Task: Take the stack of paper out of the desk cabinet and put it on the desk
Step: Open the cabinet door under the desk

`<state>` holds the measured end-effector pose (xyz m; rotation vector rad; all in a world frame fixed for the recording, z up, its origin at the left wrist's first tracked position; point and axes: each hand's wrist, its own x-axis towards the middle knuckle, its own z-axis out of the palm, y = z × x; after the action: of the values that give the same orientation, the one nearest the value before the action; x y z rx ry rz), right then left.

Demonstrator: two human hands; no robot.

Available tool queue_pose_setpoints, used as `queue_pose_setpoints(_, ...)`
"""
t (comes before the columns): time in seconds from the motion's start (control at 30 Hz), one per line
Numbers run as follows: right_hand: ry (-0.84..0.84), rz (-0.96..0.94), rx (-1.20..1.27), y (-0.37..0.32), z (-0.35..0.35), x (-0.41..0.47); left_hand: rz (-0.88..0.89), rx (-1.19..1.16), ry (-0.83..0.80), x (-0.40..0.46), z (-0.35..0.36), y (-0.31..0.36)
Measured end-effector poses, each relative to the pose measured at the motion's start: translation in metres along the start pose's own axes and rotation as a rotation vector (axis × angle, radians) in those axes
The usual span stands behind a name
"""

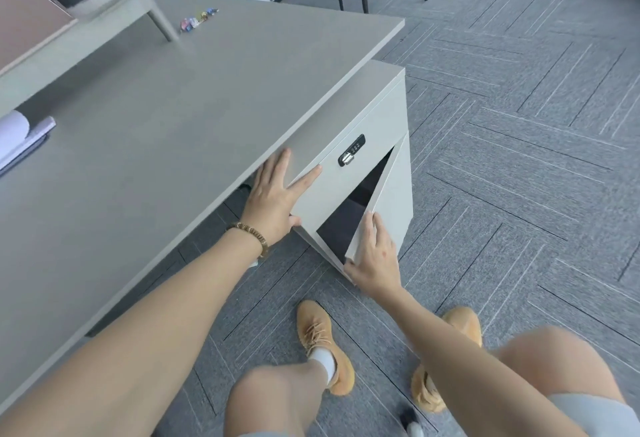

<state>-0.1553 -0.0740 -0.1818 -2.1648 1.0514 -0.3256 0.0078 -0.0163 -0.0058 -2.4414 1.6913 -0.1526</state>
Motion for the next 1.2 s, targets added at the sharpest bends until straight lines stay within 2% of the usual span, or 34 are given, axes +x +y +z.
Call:
queue_pose_setpoints(0.27, -0.039, -0.020, -0.137, 0.039, -0.065, -0.040, -0.141, -0.069, -0.120, -0.013, -0.012, 0.023)
queue_pose_setpoints(0.47, -0.078, 0.093, -0.174, 0.072, -0.111, -0.053, -0.170, -0.055, -0.207, -0.029, -0.027, 0.039)
queue_pose_setpoints(0.57, -0.038, 0.144, -0.228, 0.091, -0.128, -0.052, -0.196, -0.056, -0.227, -0.032, -0.029, 0.045)
queue_pose_setpoints(0.7, 0.021, 0.204, -0.350, 0.116, -0.153, -0.042, -0.212, -0.043, -0.190, -0.031, -0.026, 0.050)
queue_pose_setpoints(0.87, 0.042, 0.286, -0.340, 0.123, -0.170, -0.022, -0.228, -0.008, -0.096, -0.032, -0.013, 0.054)
queue_pose_setpoints(1.03, -0.001, 0.371, -0.495, 0.129, -0.174, 0.005, -0.236, -0.049, 0.012, -0.028, -0.003, 0.051)
queue_pose_setpoints(1.2, -0.049, 0.393, -0.524, 0.126, -0.185, 0.028, -0.248, -0.100, 0.086, -0.029, 0.001, 0.053)
